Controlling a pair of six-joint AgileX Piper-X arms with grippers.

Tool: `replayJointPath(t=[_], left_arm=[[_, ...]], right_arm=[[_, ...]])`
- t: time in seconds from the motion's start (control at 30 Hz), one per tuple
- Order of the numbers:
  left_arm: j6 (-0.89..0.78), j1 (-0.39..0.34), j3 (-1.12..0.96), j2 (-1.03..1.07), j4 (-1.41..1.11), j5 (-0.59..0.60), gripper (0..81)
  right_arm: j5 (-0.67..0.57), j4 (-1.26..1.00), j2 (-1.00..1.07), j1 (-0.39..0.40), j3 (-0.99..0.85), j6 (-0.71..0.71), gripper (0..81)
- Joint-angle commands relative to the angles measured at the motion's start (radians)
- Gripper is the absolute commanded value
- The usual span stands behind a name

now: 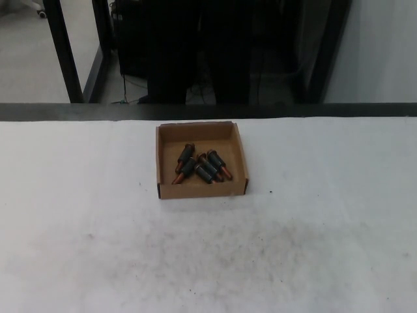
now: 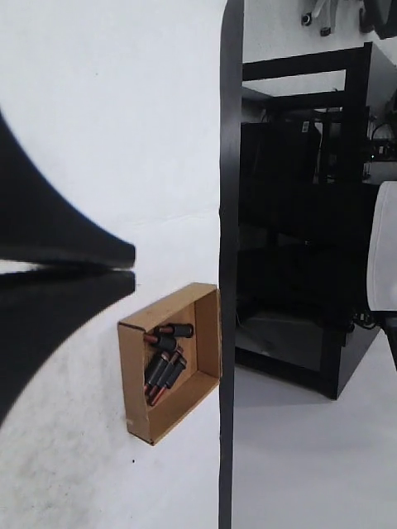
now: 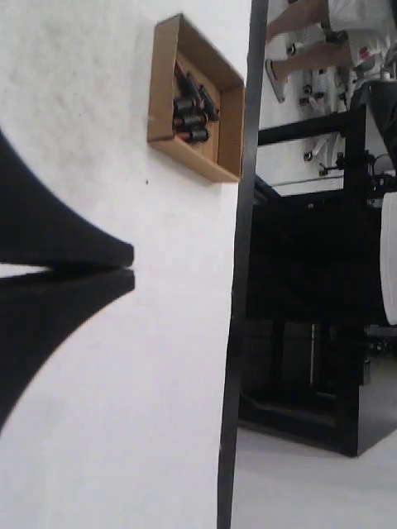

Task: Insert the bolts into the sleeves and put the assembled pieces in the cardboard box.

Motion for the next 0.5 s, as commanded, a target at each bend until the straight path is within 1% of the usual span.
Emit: replayJointPath(t=[0.0, 0.13, 0.3, 0.43, 0.47], left_arm=[[0.02, -0.001, -0.012, 0.004, -0.004, -0.015, 0.8], [0.035, -0.001, -0.013, 0.004, -0.007, -0.015, 0.8], [0.038, -0.001, -0.013, 0.004, -0.007, -0.015, 0.8], [0.038, -0.001, -0.013, 0.004, -0.009, -0.015, 0.8], [0.038, -0.001, -0.013, 0.004, -0.009, -0.015, 0.8]], right_arm=[[0.035, -0.012, 0.003, 0.0, -0.001, -0.017, 0.3], [0.043, -0.014, 0.003, 0.0, -0.001, -0.034, 0.3], [0.096, -0.04, 0.003, -0.003, 0.009, -0.059, 0.3], [0.073, -0.113, 0.003, -0.003, 0.065, 0.025, 0.3], [0.073, -0.146, 0.003, -0.003, 0.081, 0.028, 0.3]])
